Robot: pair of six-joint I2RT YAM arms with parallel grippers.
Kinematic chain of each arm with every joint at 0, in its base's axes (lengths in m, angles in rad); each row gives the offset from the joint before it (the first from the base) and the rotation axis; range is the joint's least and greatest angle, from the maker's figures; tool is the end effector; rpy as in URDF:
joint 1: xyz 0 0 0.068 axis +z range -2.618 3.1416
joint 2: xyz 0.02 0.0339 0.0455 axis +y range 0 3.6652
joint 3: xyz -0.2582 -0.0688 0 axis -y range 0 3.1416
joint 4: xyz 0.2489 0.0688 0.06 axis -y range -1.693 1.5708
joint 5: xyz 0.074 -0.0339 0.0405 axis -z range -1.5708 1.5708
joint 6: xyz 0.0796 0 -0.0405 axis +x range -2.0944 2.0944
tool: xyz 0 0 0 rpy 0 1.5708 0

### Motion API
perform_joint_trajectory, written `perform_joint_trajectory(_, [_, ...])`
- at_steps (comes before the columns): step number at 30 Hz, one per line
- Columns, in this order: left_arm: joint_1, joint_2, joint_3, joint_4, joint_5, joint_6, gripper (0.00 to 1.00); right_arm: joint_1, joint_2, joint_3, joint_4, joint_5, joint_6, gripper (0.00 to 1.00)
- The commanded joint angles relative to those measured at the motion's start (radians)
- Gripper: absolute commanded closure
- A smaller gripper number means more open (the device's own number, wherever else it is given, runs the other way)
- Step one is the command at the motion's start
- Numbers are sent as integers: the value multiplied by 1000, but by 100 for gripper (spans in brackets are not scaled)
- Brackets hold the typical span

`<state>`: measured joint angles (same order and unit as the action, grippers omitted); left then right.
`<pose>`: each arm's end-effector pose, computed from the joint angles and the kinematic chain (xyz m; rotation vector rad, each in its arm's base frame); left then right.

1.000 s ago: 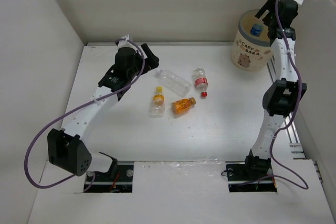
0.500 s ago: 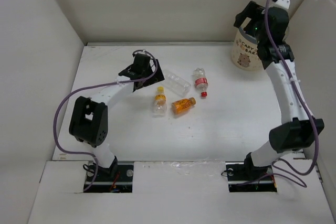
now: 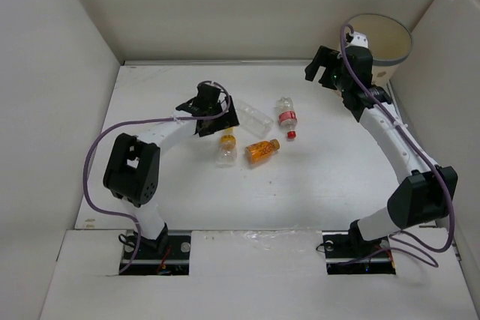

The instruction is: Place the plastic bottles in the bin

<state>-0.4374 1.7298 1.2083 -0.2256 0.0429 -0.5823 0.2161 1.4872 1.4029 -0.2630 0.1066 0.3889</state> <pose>0.3783 -0.1807 0.1921 -0.1503 2.3803 -0.5531 0.3881 0.0765 0.3575 0.2381 1.9131 0.3045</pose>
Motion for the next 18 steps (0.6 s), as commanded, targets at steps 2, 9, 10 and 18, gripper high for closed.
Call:
perform_joint_trajectory(2, [-34,16,-9,-27,-32,-10,3,29,-88,-18,64,-16,7,0])
perform_joint_trajectory(9, [-43,86,0,-47,-78,-30,15,58,-201,-71,64,-36,7,0])
perform_joint_trajectory(10, [-43,96,0,-47,-78,-30,18,58,-215,-82,54,-36,7,0])
perform_joint_trajectory(18, [-43,114,-56,-37,-100,-30,73,108,-335,-124,45,-59,-2,0])
